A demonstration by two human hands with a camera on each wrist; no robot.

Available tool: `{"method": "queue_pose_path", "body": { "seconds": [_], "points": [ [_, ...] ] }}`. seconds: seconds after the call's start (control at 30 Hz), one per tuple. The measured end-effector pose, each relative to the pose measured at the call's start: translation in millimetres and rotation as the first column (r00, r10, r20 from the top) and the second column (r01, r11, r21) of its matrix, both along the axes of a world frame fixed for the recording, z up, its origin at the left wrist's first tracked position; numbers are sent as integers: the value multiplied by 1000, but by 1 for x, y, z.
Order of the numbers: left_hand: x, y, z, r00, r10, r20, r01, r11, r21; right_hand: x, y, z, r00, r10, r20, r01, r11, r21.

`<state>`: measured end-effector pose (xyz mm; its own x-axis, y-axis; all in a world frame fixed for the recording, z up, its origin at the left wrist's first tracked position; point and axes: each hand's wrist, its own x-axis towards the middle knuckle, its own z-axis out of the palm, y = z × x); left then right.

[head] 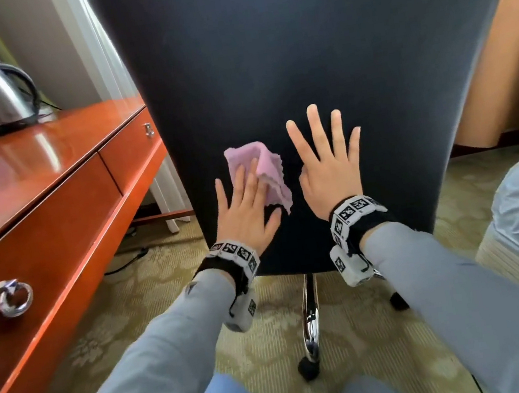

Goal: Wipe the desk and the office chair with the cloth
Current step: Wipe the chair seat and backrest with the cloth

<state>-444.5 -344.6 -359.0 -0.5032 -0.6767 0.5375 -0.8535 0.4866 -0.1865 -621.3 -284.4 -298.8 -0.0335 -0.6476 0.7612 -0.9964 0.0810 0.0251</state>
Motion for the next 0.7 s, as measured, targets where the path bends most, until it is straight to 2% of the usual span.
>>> {"method": "queue_pose_path", "body": {
  "seconds": [0.07,0.1,0.13,0.2,0.27,0.3,0.37,0.47,0.53,0.57,0.6,0.63,0.7],
  "points": [
    [-12,2,9,999,-29,-20,29,1000,-1,-3,1,0,1000,15,-14,-15,1000,-6],
    [-16,7,-3,999,-32,43,31,999,24,-6,1,0,1000,17,-16,-17,1000,-7],
    [-18,13,-26,986,-41,161,32,998,53,-9,2,1,1000,12,-18,-13,1000,-8],
    [-12,25,-86,913,-82,401,23,989,148,-15,4,3,1000,8,-27,-8,1000,-5],
    [-4,34,-125,861,-94,501,-30,972,235,-17,7,0,999,13,-45,-13,1000,-1],
    [-2,33,-127,861,-94,500,-32,971,236,-17,7,0,999,13,-50,-13,1000,1],
    [1,26,-99,904,-65,422,-3,988,158,-17,6,1,999,6,-33,-6,1000,5],
    [-6,3,-1,996,1,84,9,993,-119,-17,1,1,1000,-15,-19,15,1000,-15],
    [-15,-8,57,993,19,-117,-40,983,-178,-19,1,0,1000,-17,-18,16,1000,-19],
    [-20,-8,73,983,30,-180,-62,982,-177,-19,2,1,1000,-19,-14,19,1000,-14],
    [-24,-4,76,980,34,-198,-66,985,-157,-18,3,2,1000,-13,-11,13,1000,-14],
    [-27,0,69,988,33,-152,-55,988,-142,-17,4,5,1000,-5,-7,5,1000,-21],
    [-22,10,34,1000,23,3,-23,994,-111,-15,6,8,1000,2,-4,-2,999,-47]
  ]
}}
